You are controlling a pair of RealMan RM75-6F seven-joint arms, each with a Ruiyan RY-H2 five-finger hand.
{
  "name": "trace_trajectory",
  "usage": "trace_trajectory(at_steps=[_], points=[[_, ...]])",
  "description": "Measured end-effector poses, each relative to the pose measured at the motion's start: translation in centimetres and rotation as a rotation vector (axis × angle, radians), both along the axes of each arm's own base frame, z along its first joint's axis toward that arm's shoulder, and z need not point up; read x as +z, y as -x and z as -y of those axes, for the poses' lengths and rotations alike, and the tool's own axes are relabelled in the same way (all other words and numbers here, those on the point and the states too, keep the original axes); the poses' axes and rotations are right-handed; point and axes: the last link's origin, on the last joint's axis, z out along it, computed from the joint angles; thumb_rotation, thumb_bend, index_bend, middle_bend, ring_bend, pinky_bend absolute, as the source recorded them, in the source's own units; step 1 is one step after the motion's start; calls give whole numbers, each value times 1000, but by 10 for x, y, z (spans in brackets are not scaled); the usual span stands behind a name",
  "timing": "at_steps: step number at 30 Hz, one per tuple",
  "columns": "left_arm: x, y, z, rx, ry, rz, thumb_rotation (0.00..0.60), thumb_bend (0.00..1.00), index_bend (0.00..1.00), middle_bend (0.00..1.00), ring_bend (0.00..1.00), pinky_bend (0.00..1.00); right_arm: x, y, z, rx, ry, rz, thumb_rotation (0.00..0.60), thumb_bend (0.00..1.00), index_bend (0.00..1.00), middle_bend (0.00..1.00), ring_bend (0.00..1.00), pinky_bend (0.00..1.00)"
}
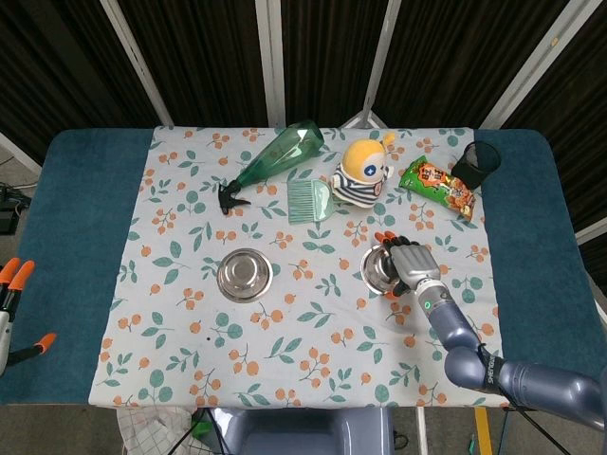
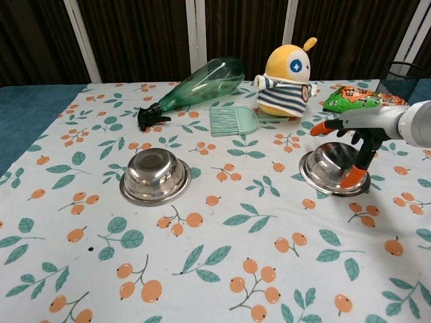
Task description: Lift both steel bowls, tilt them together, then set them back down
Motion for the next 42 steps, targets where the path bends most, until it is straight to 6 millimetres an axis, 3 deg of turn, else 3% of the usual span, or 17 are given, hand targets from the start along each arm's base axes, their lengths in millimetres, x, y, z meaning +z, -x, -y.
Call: trace_trajectory(at_steps=[7, 12, 15, 29, 35, 38, 42], points=[[-1, 1, -2, 12, 0, -6, 600, 126, 61, 0, 0, 13, -2, 0, 1, 1, 3, 7, 600, 31, 109, 0, 110, 187], [0, 2, -2, 18, -7, -7, 600, 126, 61, 0, 0, 13, -20, -5, -4, -24, 60, 55, 600, 31, 118, 0, 111, 188], [0, 3, -3, 23, -5, -10, 600, 127, 63, 0, 0, 13, -19, -7, 1, -22, 99, 46, 600, 31, 134, 0, 111, 188], [-2, 3, -4, 34, -4, -17, 600, 128, 64, 0, 0, 13, -26, 4, 18, 1, -34, -41, 600, 31, 220, 39, 156, 195], [-3, 3, -4, 31, 0, -18, 600, 128, 66, 0, 0, 13, -21, 5, 19, 6, -23, -35, 600, 31, 298, 148, 247, 244], [-4, 3, -4, 33, 0, -17, 600, 128, 68, 0, 0, 13, -16, 2, 20, 24, 3, -19, 600, 31, 378, 287, 389, 378], [-4, 3, -5, 37, 5, -16, 600, 129, 68, 0, 0, 13, -5, -3, 19, 50, 39, 21, 600, 39, 395, 319, 442, 450]])
